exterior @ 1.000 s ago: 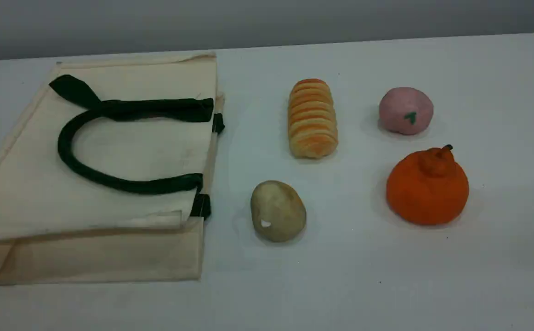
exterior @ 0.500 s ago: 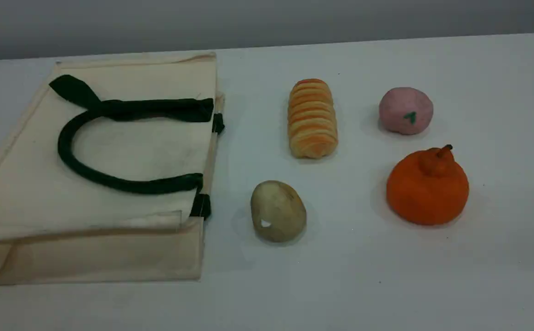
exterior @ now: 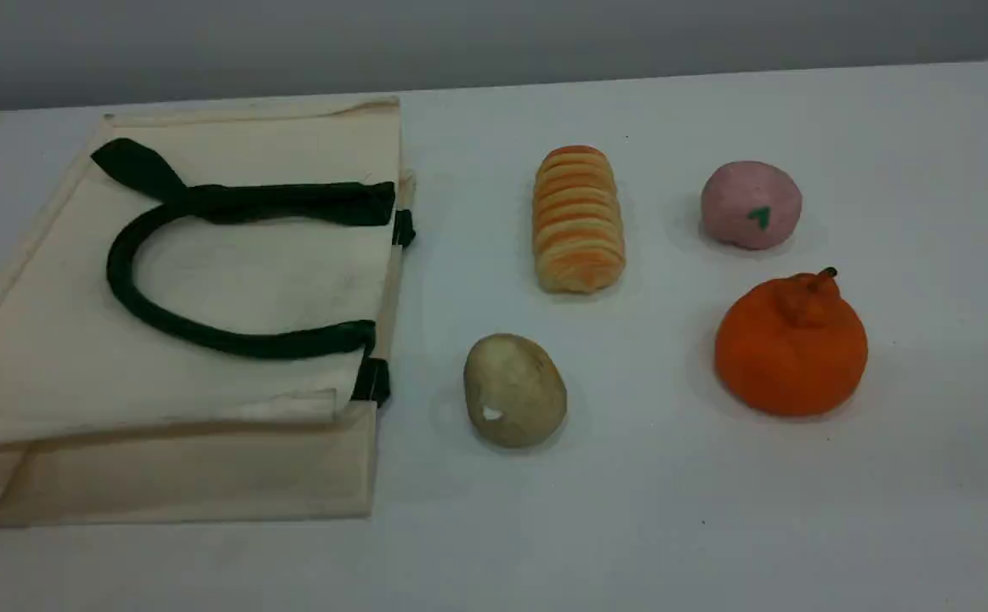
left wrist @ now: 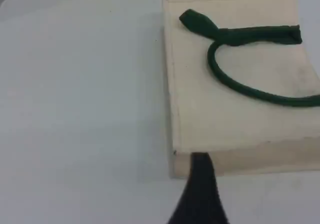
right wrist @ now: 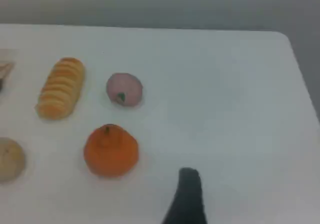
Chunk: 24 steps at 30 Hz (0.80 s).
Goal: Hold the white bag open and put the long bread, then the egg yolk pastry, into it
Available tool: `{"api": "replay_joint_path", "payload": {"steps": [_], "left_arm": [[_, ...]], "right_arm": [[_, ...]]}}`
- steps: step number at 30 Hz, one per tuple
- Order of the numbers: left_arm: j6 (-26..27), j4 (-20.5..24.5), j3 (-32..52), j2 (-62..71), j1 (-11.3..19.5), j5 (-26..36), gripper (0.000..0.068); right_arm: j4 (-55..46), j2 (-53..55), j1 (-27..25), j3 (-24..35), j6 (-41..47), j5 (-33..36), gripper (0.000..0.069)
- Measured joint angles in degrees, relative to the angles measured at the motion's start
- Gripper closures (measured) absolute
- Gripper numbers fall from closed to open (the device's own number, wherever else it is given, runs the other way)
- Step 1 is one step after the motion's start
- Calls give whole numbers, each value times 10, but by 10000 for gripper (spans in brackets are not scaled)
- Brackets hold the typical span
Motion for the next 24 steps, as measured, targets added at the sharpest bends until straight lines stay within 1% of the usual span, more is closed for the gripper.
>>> {"api": "replay_joint_path", "payload": {"steps": [2,5,8,11,13,19,22,24], "left_arm": [[0,0,0,0,-2,0,156],[-18,0,-3,11,-18,-1,156],[-64,36,-20,39,-35,-32,156],[-107,75,-48,89,-40,-63,156],[-125,98,-72,136,-40,-71,156],[-137,101,-151,306,-40,-69,156],[-140,101,-191,405,-40,-75,156],[-144,101,-213,477,-40,-82,156]], "right_arm": [[0,0,9,0,0,0,131],[0,0,23,-2,12,-1,131],[-7,8,38,-20,48,-27,131],[-8,56,50,-50,74,-75,131],[-8,95,58,-77,80,-88,131],[-1,228,61,-154,80,-105,131],[-1,291,61,-171,80,-139,131],[0,328,61,-173,79,-147,131]]}}
